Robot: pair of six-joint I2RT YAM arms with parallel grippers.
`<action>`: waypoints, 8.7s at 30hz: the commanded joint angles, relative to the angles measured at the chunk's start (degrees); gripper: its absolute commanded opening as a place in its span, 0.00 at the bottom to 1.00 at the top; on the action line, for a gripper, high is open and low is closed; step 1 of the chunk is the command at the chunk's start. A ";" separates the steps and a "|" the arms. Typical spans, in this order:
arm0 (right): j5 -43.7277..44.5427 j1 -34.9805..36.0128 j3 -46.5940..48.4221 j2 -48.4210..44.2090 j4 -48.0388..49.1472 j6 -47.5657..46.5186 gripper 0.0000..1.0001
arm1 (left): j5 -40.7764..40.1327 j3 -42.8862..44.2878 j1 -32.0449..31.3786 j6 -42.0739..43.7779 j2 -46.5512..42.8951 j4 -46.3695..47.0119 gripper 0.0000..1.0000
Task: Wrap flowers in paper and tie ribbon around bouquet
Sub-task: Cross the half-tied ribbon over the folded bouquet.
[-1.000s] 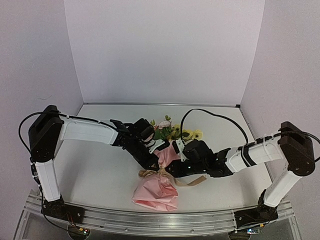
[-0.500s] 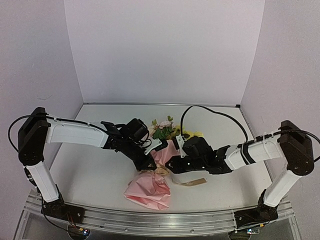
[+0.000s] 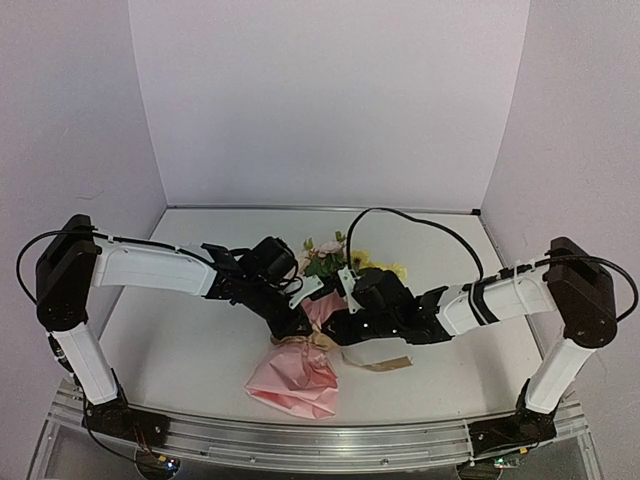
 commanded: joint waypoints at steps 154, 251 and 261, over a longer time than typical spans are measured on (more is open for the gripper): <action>0.71 10.07 1.82 5.28 7.59 12.59 0.00 | -10.93 -13.13 -2.74 -25.12 -2.59 24.38 0.00; -2.67 1.93 3.36 3.35 1.42 14.44 0.36 | -1.89 -18.24 -3.08 -19.05 -5.93 28.77 0.00; -3.98 2.11 -1.01 2.74 11.83 17.34 0.35 | 2.61 -18.67 -3.09 -17.40 -6.61 28.63 0.00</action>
